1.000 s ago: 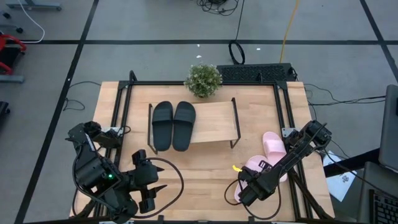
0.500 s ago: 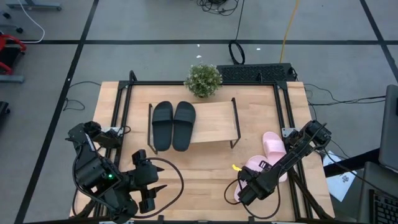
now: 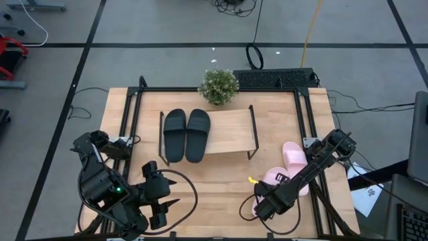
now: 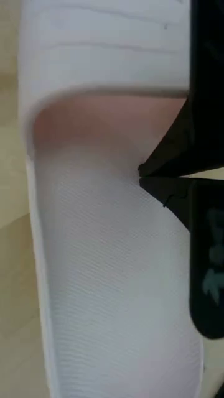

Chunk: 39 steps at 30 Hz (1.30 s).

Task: Pick and place slides into the shelf
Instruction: Put the bottom pink slide on the shelf

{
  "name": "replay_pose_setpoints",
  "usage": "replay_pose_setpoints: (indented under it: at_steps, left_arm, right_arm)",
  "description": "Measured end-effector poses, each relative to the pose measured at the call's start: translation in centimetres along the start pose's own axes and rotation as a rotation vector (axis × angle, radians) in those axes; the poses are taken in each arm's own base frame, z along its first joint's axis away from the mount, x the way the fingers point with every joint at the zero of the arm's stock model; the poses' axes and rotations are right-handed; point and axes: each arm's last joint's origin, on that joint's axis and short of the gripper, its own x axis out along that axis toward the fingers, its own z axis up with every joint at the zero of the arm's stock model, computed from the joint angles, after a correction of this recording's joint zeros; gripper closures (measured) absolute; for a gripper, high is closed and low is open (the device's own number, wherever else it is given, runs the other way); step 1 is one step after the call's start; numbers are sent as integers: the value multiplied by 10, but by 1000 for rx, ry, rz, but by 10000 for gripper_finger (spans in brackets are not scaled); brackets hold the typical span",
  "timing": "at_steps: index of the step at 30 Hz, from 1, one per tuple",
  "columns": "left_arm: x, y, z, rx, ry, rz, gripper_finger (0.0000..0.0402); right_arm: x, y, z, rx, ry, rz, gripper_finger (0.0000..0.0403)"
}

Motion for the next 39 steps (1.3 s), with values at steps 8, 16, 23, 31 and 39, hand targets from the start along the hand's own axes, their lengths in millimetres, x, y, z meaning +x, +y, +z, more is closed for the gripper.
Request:
replay_pose_setpoints:
  at_steps: [8, 16, 23, 31, 39]
  left_arm:
    - [0, 0, 0, 1, 0, 0, 158]
    - [0, 0, 0, 7, 0, 1, 158]
    - [0, 0, 0, 7, 1, 1, 158]
    - [0, 0, 0, 26, 1, 1, 158]
    - [0, 0, 0, 32, 1, 1, 158]
  right_arm:
    - [-2, 0, 0, -4, -7, 11, 403]
    - [-16, 4, 6, -13, -86, 149, 394]
    - [-21, 7, 15, -26, -116, 230, 331]
    - [-26, 5, 18, -37, -39, 300, 271]
    - [-58, -11, 13, -10, -71, 398, 283]
